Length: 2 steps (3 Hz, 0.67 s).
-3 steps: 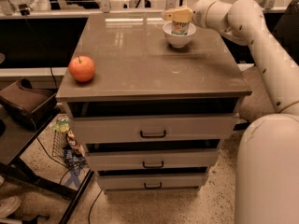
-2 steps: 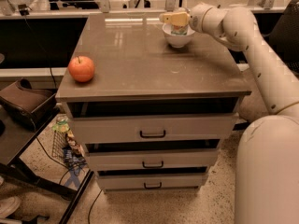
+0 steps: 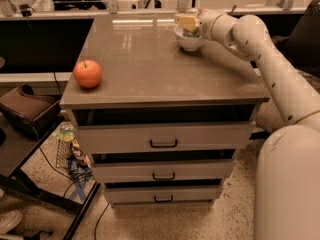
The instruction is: Pick 7up can from white bowl and place on counter
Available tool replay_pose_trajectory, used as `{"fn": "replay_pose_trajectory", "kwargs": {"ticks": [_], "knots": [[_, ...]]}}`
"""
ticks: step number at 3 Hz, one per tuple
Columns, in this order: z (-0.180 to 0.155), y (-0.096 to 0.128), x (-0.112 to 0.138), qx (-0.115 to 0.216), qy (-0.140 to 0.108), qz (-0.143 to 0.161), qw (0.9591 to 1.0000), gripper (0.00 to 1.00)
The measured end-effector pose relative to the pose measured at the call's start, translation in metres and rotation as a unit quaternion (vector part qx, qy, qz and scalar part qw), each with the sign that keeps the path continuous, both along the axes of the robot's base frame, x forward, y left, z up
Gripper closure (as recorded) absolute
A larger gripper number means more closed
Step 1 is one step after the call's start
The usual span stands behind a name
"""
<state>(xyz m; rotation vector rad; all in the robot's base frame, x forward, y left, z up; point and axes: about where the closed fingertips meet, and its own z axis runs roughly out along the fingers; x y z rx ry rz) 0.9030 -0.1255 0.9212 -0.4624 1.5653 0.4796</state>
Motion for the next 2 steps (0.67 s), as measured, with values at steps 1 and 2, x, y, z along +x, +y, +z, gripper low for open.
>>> {"fn": "replay_pose_trajectory", "kwargs": {"ticks": [1,2], "knots": [[-0.0014,0.0042,0.0006,0.0,0.001,0.002,1.0,0.72],[-0.0021,0.0069,0.0009,0.001,0.001,0.004,1.0,0.96]]}}
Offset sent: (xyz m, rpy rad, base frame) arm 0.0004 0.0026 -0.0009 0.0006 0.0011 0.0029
